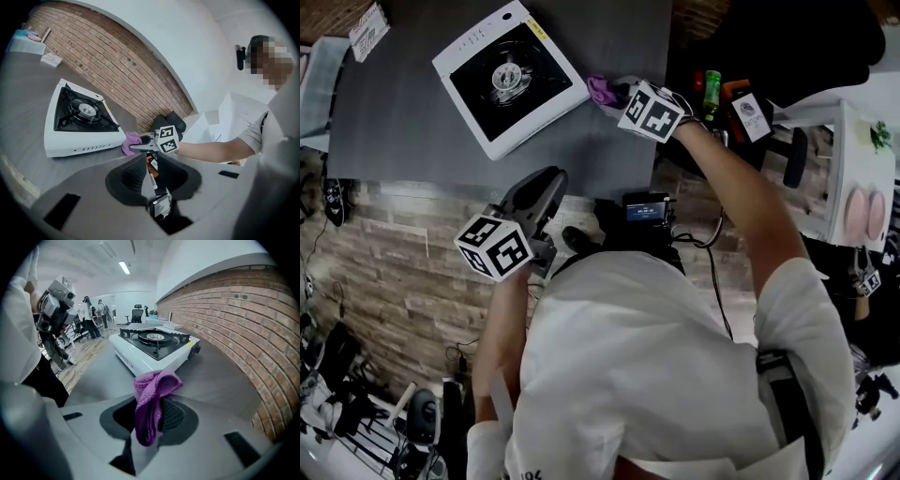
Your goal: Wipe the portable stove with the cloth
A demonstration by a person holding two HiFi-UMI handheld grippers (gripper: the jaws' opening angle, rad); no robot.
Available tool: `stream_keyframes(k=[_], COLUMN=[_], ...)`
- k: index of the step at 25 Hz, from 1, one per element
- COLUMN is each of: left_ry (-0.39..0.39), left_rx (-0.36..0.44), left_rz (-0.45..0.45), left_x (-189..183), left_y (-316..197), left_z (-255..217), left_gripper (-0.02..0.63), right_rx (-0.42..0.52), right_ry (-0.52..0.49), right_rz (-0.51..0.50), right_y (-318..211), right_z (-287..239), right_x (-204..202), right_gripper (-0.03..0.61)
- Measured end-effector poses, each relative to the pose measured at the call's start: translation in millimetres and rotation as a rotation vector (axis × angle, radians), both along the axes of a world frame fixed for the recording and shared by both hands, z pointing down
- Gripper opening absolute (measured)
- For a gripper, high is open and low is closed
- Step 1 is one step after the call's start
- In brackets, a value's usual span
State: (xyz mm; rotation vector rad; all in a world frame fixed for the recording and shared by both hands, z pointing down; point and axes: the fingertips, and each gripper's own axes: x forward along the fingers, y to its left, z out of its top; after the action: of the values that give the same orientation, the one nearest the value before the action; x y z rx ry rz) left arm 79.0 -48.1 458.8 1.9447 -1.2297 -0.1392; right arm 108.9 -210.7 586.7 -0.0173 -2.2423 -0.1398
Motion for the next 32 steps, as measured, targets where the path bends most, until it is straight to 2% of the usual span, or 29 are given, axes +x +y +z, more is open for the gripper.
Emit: stream_keyframes(k=[4, 15, 22, 25, 29, 32], left_ry=[0.005, 0.019, 0.033, 0.039, 0.041, 0.046], left_rx=[0.008, 0.046, 0.074, 0.087, 0.110, 0.124], left_rz=[0.004, 0.019, 0.006, 0.001, -0.002, -0.005], left_x=[-0.9, -6.4, -14.0, -17.3, -22.4, -26.4], left_y=[12.2, 48.5, 82.6, 98.9, 118.5, 132.4], left_z=[-2.1, -9.7, -13.1, -15.7, -23.0, -28.4], left_gripper=[0.067, 0.067, 0.067, 0.067, 0.067, 0.067], right_rx=[-0.025, -0.037, -0.081, -0.111, -0.118, -0.070], right_ry=[-0.022, -0.088, -0.145, -0.183, -0.225, -0.237], right_rz=[0.048, 0.098, 0.254, 0.291, 0.296, 0.280], right_y=[14.3, 81.9, 115.3, 135.0, 168.3, 191.3], right_z=[-7.5, -37.5, -55.8, -70.8, -96.4, -112.6], right_x=[8.4, 12.6, 19.3, 16.9, 11.5, 9.2], right_gripper=[0.106, 0.107, 0.107, 0.106, 0.106, 0.107])
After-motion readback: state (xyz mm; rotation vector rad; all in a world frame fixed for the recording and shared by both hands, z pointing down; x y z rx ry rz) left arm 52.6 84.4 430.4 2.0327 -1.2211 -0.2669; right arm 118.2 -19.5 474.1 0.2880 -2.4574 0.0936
